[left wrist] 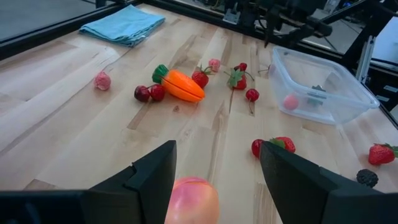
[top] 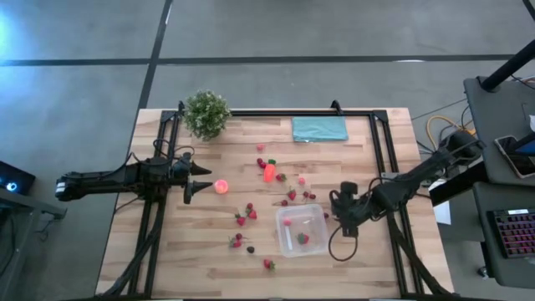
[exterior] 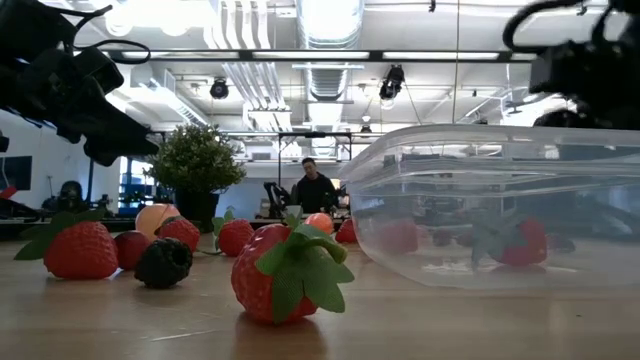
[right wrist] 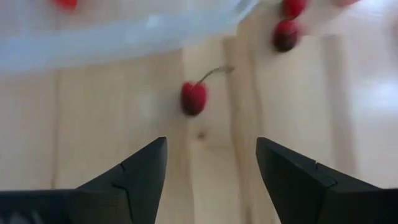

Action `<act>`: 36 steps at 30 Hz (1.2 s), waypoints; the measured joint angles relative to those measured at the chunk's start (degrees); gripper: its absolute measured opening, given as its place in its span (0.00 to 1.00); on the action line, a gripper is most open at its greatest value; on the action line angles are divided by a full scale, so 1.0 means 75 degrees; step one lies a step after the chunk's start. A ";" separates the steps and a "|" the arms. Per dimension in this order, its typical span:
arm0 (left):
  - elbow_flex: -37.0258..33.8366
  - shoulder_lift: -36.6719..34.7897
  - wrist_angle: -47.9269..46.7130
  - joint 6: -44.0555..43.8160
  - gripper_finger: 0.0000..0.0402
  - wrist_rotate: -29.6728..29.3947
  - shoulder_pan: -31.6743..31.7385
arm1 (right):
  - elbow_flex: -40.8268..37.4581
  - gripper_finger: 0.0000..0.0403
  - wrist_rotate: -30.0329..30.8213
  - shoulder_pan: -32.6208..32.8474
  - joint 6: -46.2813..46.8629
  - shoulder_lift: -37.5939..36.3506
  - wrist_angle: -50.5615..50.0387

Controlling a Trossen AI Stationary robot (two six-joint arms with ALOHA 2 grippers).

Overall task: Pick and placing Produce into tupperware
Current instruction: Put the red cherry into the transparent container

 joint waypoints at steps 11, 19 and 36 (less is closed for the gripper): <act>0.0000 -0.0003 -0.0002 0.0000 0.54 0.0000 -0.0001 | -0.0951 0.58 -0.1041 -0.0574 -0.1038 -0.0305 0.1756; 0.0000 -0.0003 0.0000 0.0000 0.54 0.0000 -0.0003 | -0.1074 0.58 -0.1236 -0.1273 -0.1833 -0.0182 0.2404; 0.0000 -0.0001 -0.0001 0.0000 0.54 0.0000 -0.0002 | -0.1235 0.57 -0.1572 -0.1375 -0.1726 0.0783 0.3459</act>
